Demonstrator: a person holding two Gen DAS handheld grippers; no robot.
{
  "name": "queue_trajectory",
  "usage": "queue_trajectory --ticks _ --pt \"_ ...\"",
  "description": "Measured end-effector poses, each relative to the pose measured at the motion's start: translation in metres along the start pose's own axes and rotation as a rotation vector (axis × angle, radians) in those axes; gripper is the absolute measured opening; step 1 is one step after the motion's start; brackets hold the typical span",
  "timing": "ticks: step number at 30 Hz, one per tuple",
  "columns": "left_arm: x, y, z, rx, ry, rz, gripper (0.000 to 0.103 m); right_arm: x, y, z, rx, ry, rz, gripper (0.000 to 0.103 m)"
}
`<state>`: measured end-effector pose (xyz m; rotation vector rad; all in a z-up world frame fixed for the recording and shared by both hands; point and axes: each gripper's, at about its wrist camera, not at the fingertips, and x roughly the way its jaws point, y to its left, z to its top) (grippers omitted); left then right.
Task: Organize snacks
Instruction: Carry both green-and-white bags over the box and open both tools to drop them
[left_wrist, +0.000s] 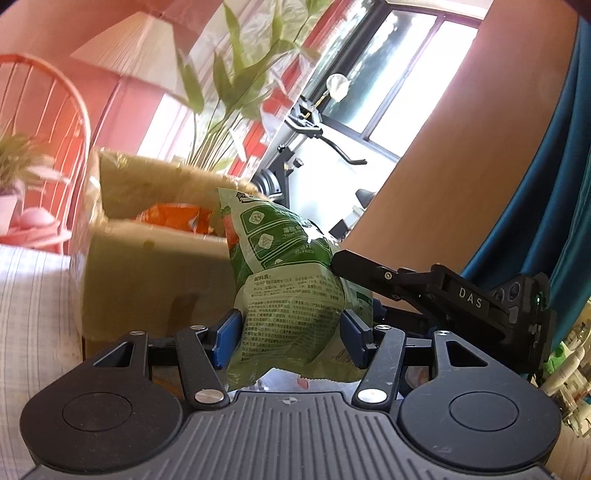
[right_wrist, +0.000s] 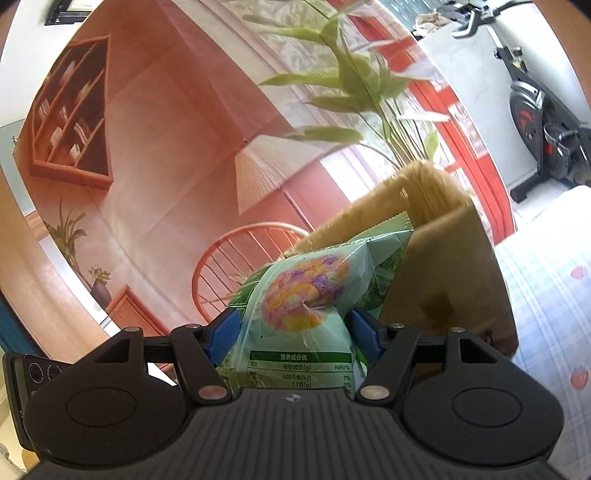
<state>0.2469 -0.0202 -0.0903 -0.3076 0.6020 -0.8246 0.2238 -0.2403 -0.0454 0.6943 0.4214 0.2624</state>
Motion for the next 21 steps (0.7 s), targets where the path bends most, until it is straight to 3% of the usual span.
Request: queue_trajectory --ticks 8,21 --pt "0.023 0.001 0.036 0.015 -0.034 0.03 0.06 0.024 0.009 0.046 -0.104 0.005 0.005 0.068" --pt "0.101 0.025 0.102 -0.02 -0.002 0.154 0.06 0.124 -0.024 0.133 -0.173 0.095 -0.008 0.068"
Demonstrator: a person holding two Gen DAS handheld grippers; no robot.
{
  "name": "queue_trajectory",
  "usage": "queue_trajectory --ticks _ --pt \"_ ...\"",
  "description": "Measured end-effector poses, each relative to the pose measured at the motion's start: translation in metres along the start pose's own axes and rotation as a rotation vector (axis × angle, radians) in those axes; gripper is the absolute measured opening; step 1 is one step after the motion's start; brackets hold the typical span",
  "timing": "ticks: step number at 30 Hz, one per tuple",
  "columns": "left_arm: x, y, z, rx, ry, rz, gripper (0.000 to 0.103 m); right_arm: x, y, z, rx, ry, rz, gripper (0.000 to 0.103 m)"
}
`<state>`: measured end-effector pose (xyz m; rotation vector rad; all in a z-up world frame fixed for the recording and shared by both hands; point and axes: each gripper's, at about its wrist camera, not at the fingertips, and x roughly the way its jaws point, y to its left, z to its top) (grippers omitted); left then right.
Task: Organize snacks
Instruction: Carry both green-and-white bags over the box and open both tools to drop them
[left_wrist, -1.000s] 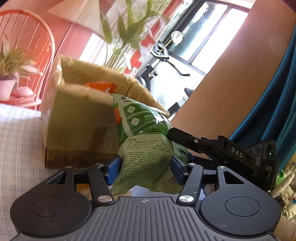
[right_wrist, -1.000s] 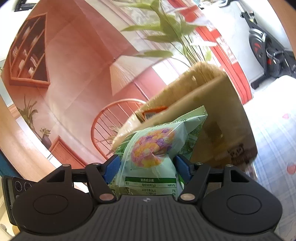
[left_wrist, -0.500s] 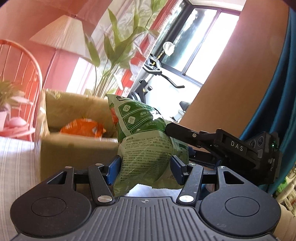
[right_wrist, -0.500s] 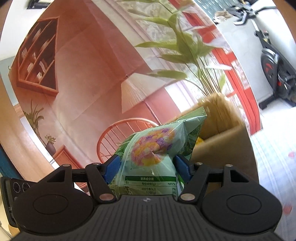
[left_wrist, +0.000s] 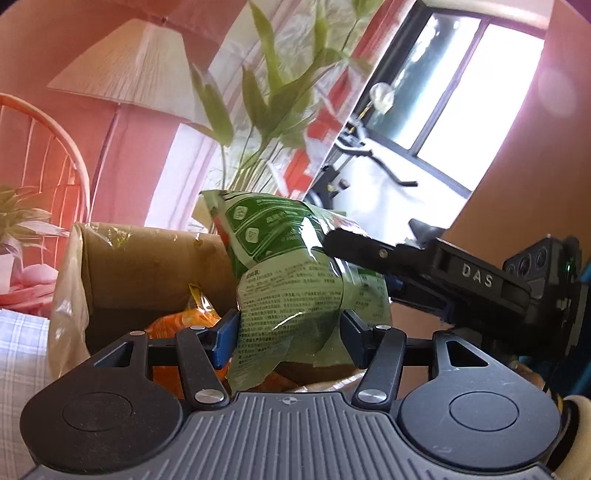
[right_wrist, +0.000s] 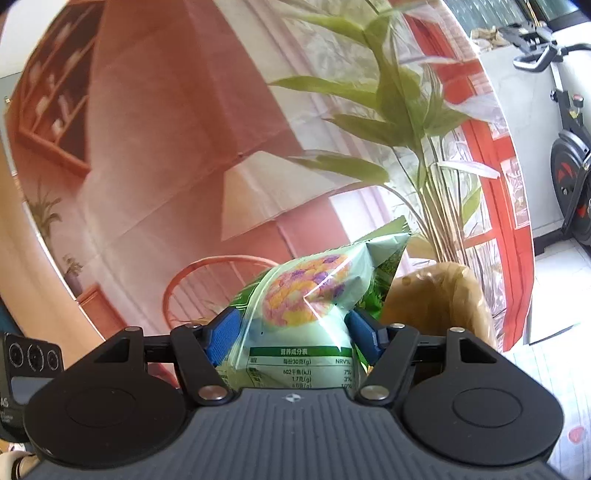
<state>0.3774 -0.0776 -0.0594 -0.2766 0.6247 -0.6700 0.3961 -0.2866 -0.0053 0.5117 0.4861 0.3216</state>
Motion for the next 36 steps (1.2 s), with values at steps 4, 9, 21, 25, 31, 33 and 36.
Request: queue_trajectory --ticks 4,9,21,25,31,33,36 --pt "0.019 0.001 0.003 0.003 0.038 0.025 0.058 0.022 -0.022 0.006 0.04 0.037 -0.027 0.068" --pt "0.033 0.004 0.0 0.013 0.073 0.037 0.056 0.037 -0.036 0.002 0.017 0.091 -0.175 0.071" --pt "0.001 0.005 0.004 0.068 0.019 0.1 0.056 0.02 -0.014 -0.012 -0.116 0.089 -0.206 0.072" --pt "-0.025 -0.001 0.005 0.107 -0.017 0.136 0.057 0.007 0.005 -0.025 -0.188 0.079 -0.223 0.072" --pt "-0.069 -0.004 0.002 0.113 -0.053 0.191 0.057 -0.018 0.031 -0.042 -0.205 0.056 -0.22 0.072" --pt "-0.082 -0.004 0.0 0.105 -0.061 0.199 0.058 -0.028 0.039 -0.047 -0.205 0.05 -0.214 0.072" --pt "-0.104 -0.003 -0.006 0.093 -0.054 0.225 0.058 -0.042 0.05 -0.057 -0.201 0.041 -0.198 0.072"
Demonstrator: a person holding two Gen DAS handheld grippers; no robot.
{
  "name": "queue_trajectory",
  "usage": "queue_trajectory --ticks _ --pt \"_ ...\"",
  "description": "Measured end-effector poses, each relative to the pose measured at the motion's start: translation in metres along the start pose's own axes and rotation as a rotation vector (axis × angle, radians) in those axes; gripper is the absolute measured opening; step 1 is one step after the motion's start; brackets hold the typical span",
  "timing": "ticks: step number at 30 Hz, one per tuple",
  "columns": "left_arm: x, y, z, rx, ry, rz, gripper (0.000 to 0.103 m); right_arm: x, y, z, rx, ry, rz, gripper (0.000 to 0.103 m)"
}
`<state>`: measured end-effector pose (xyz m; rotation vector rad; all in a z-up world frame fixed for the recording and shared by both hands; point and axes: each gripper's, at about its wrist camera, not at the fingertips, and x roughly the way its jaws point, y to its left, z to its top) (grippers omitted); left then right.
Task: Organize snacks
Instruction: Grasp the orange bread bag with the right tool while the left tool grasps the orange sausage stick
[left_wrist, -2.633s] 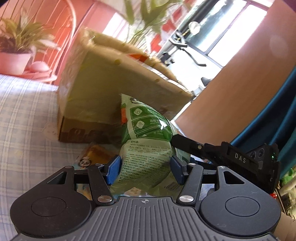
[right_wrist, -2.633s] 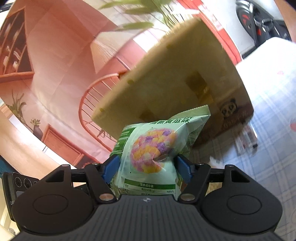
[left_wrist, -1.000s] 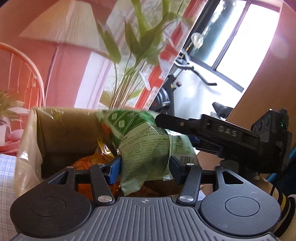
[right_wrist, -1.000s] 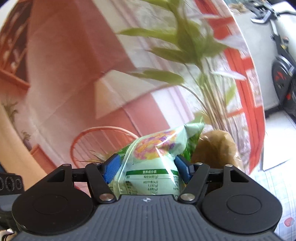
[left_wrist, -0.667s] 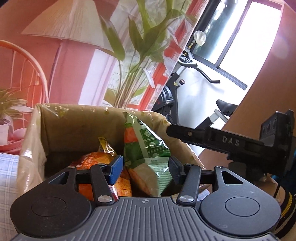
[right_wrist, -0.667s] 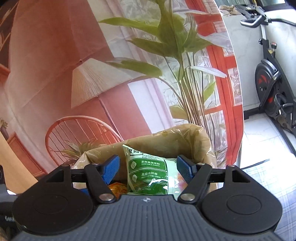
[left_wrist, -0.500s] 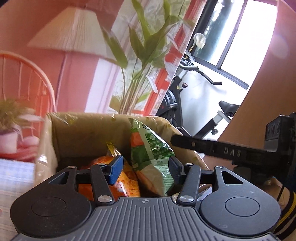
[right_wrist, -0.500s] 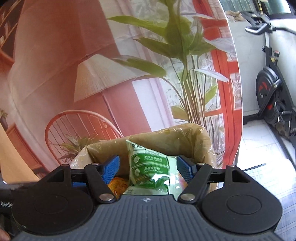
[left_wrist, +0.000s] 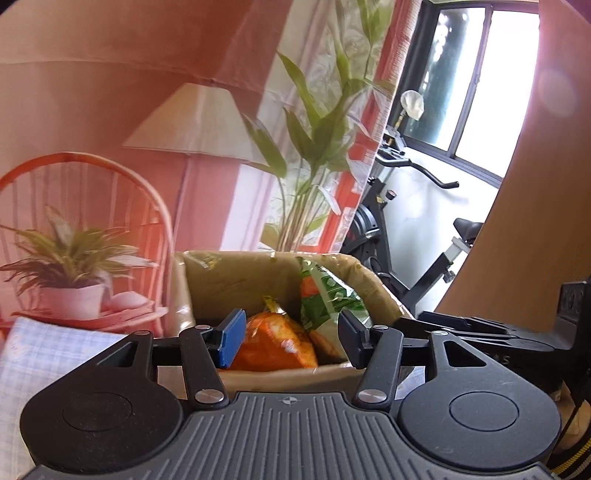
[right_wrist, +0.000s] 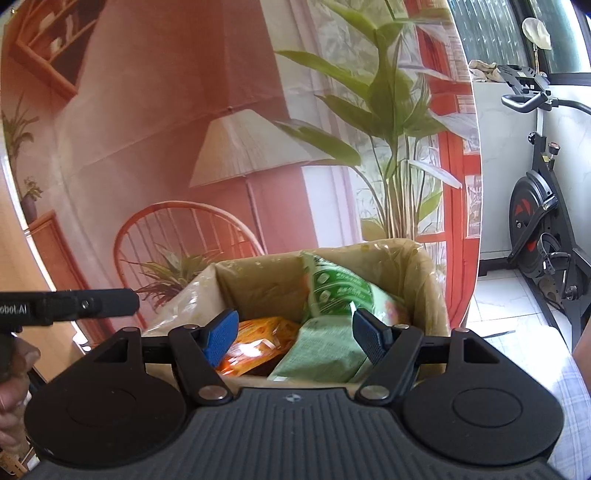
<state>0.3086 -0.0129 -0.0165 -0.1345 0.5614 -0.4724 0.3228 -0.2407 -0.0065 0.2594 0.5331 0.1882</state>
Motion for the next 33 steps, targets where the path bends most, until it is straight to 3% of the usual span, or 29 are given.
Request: queue_trajectory --ticks 6,12,23,33 --pt "-0.026 0.014 -0.028 -0.008 0.025 0.041 0.063 -0.027 0.014 -0.028 -0.019 -0.008 0.002 0.072" --pt "-0.031 0.038 -0.078 -0.072 0.097 0.086 0.063 -0.038 0.026 -0.074 -0.035 0.02 0.012 0.072" --pt "-0.031 0.069 -0.15 -0.092 0.184 0.185 0.063 -0.017 0.057 -0.173 -0.049 0.178 0.059 0.072" --pt "-0.027 0.081 -0.178 -0.13 0.234 0.198 0.063 0.005 0.08 -0.215 -0.109 0.318 0.134 0.072"
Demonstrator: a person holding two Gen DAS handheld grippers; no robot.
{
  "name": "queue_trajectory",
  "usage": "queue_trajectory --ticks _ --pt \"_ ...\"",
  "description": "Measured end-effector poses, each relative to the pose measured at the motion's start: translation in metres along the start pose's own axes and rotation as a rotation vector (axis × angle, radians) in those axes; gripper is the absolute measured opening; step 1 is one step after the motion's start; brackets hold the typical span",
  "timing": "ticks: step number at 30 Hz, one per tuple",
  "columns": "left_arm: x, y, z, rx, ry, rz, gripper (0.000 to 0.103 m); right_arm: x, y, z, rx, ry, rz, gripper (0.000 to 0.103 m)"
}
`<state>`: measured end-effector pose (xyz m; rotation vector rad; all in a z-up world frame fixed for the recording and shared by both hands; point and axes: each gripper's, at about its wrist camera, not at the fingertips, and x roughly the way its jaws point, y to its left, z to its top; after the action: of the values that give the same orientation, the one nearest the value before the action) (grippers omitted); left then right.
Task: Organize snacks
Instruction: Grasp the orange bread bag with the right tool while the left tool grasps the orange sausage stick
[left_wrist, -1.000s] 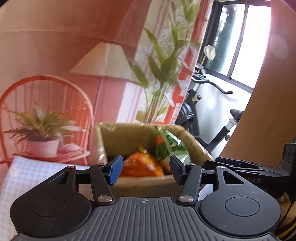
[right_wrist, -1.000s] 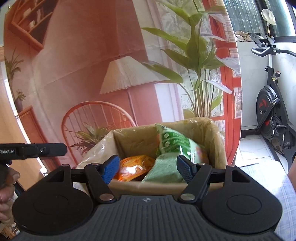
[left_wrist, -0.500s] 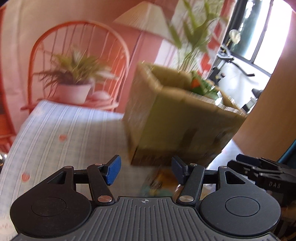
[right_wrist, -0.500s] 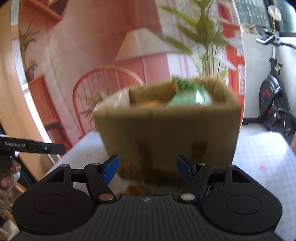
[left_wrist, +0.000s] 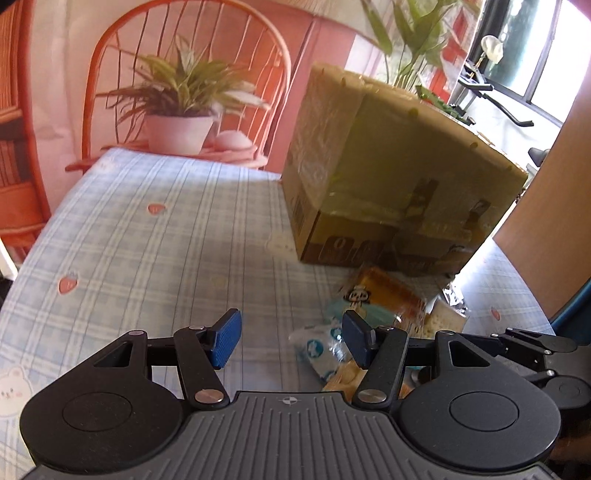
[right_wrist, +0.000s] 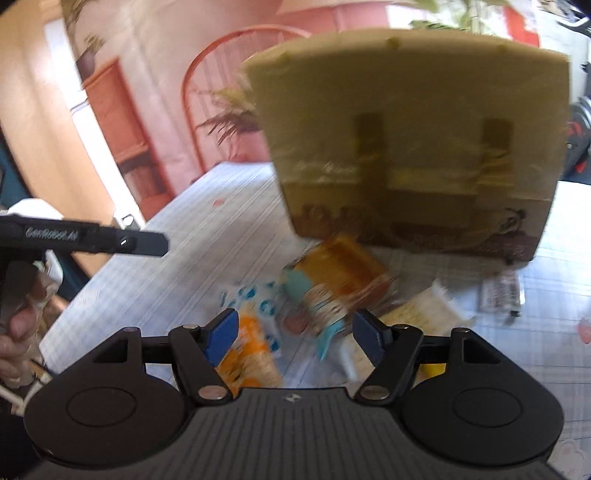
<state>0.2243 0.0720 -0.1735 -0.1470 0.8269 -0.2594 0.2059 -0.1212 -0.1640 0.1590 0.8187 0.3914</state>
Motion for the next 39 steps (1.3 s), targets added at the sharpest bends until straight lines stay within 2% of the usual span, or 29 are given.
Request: queue_trajectory --ticks 10,14,15,16,20,24,29,34,39 --pt "0.002 0.001 -0.016 -0.017 0.021 -0.009 0.063 0.028 0.022 -0.014 -0.088 0.097 0.051 0.07" --pt "0.004 0.001 -0.019 -0.014 0.028 -0.017 0.063 0.038 0.026 -0.021 -0.118 0.141 0.045 0.059" --pt "0.004 0.001 -0.02 -0.011 0.03 -0.021 0.063 0.04 0.026 -0.022 -0.117 0.146 0.043 0.052" --pt "0.005 0.001 -0.021 -0.007 0.031 -0.026 0.063 0.041 0.025 -0.023 -0.112 0.15 0.046 0.051" --pt "0.008 -0.001 -0.026 0.015 0.039 -0.045 0.062 0.037 0.02 -0.021 -0.084 0.124 0.051 0.045" --pt "0.01 -0.005 -0.029 0.036 0.045 -0.07 0.061 0.022 0.014 -0.016 -0.052 0.07 0.041 0.044" --pt "0.01 -0.015 -0.035 0.096 0.069 -0.125 0.053 0.0 -0.002 -0.007 0.013 -0.013 0.001 0.044" --pt "0.016 -0.03 -0.046 0.192 0.16 -0.211 0.047 -0.018 -0.019 -0.003 0.072 -0.055 -0.034 0.044" --pt "0.033 -0.044 -0.055 0.293 0.232 -0.211 0.044 -0.024 -0.03 -0.004 0.117 -0.071 -0.05 0.044"
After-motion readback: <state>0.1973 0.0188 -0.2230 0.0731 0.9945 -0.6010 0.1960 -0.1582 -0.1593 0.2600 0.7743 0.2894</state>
